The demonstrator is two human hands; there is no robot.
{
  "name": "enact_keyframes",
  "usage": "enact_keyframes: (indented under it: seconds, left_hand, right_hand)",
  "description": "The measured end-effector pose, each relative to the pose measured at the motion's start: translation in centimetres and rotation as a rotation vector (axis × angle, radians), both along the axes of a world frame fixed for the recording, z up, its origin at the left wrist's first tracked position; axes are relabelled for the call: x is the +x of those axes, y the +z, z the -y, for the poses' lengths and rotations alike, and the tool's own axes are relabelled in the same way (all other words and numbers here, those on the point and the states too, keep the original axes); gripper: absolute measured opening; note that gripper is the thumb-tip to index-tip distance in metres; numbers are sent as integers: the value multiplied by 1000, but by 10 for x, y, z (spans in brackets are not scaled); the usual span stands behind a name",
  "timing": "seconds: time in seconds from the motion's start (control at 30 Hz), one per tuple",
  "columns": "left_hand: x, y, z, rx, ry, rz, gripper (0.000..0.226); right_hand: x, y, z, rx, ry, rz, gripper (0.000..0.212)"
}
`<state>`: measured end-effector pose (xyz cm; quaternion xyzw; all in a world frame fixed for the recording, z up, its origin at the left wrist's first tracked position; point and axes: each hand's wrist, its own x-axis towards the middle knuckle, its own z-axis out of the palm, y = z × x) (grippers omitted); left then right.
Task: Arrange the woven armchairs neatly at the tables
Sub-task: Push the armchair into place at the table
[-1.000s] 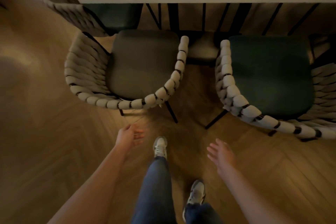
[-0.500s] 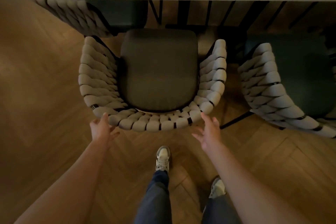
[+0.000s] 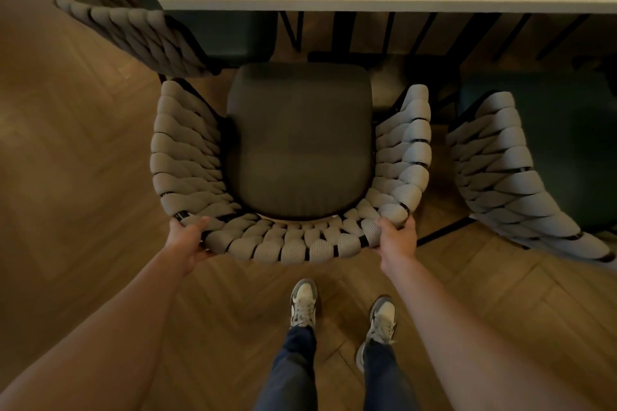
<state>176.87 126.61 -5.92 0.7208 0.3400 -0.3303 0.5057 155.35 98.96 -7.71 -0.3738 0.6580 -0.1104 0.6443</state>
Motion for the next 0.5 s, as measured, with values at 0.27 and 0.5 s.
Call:
enact_keyframes:
  seconds: [0.27,0.5]
  left_hand:
    - [-38,1,24,-34,11,-19,60]
    - [-68,-2,53,-66,-13,-4,63]
  right_hand:
    - [-33,-2,31,-28,-1,-36,69]
    - [-67,-5,61,-28,1,-32,68]
